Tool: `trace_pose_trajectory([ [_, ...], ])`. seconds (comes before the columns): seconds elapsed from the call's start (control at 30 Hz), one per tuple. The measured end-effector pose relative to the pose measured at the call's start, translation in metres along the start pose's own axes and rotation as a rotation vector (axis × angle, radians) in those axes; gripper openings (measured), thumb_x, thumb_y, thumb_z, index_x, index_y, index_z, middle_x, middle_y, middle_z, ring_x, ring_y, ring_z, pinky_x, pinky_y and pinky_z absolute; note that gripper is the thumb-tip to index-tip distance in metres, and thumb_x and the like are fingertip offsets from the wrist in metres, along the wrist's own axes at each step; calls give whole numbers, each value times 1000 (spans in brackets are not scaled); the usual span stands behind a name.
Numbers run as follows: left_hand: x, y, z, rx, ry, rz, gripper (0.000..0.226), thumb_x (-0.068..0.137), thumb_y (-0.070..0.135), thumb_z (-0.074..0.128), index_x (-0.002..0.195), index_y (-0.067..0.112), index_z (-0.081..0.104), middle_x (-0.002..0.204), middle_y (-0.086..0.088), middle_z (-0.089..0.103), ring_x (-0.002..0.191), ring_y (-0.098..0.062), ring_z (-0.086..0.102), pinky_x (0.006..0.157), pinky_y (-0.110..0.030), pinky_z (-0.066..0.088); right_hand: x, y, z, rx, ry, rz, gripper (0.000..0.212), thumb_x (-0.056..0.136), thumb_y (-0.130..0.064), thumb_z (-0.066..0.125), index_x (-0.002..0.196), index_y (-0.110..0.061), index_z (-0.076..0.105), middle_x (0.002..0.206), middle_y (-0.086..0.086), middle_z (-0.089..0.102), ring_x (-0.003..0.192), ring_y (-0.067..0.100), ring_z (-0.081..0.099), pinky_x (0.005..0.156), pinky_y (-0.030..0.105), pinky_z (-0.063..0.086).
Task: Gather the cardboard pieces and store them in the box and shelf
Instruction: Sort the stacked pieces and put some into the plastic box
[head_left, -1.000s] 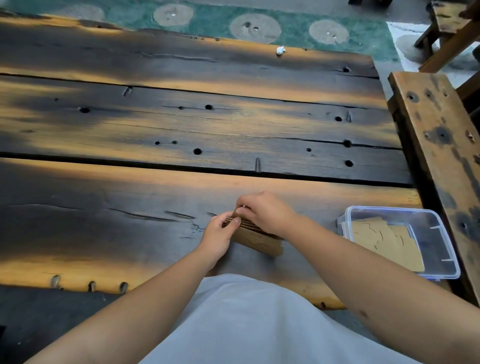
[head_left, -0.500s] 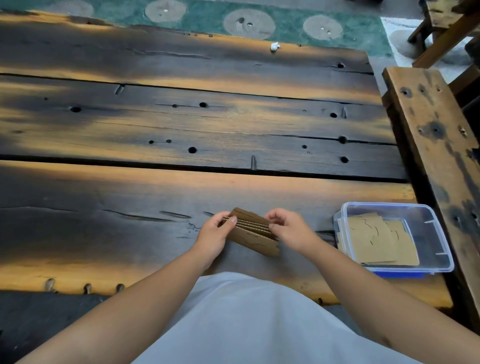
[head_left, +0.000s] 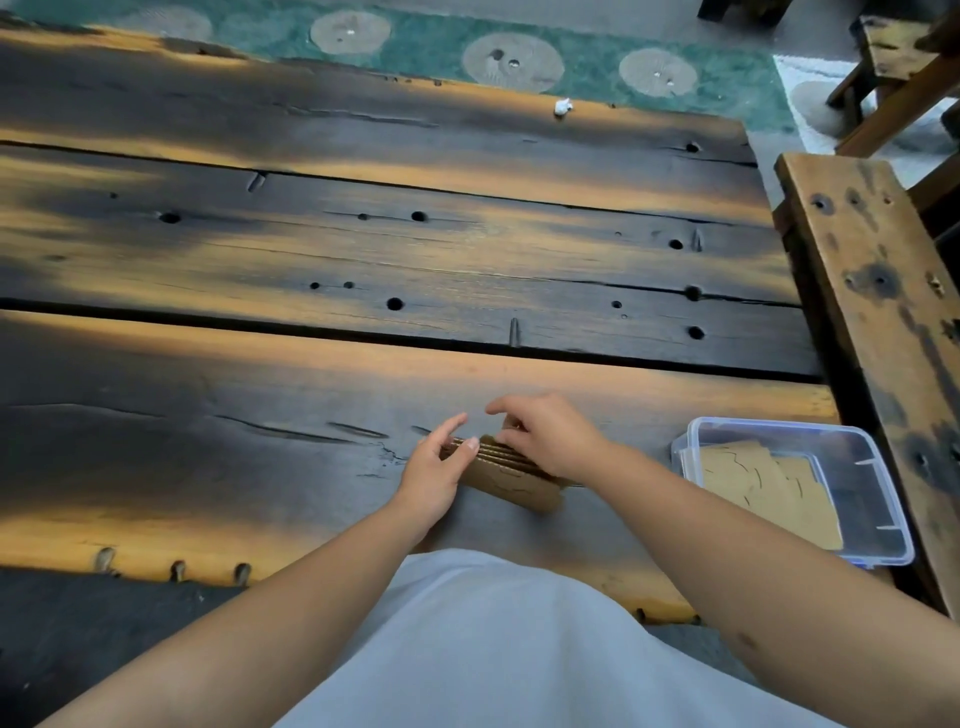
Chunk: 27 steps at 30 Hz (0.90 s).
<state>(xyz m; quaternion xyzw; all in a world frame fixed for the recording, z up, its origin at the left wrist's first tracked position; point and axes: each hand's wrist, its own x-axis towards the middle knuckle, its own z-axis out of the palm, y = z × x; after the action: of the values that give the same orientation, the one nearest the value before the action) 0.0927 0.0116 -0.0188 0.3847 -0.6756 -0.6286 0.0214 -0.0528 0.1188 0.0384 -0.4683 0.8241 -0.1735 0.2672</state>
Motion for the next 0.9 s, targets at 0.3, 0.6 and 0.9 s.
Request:
trace_pose_trajectory([
  [0.3,2,2,1,37,-16,24,14,95,34,55,87,30,64,95,4,66,87,-7,58,67,-9,40,-10,7,20,198,185,94,57,87,-48,62,134,-18,54,133,1,60,124,17,51,102,27,36],
  [0.6,5,-11,-7,175,-128,3,21,96,46,48,89,28,55,85,7,60,81,-7,53,73,-25,40,-83,59,65,369,12,348,67,77,-39,76,136,-24,47,127,-12,57,116,8,54,90,24,42],
  [0.9,-3,-18,-19,526,-362,68,43,85,34,69,116,24,41,110,6,59,101,-8,56,80,-19,42,-66,54,70,148,97,248,15,90,-31,62,103,-23,59,107,1,70,100,24,61,74,34,45],
])
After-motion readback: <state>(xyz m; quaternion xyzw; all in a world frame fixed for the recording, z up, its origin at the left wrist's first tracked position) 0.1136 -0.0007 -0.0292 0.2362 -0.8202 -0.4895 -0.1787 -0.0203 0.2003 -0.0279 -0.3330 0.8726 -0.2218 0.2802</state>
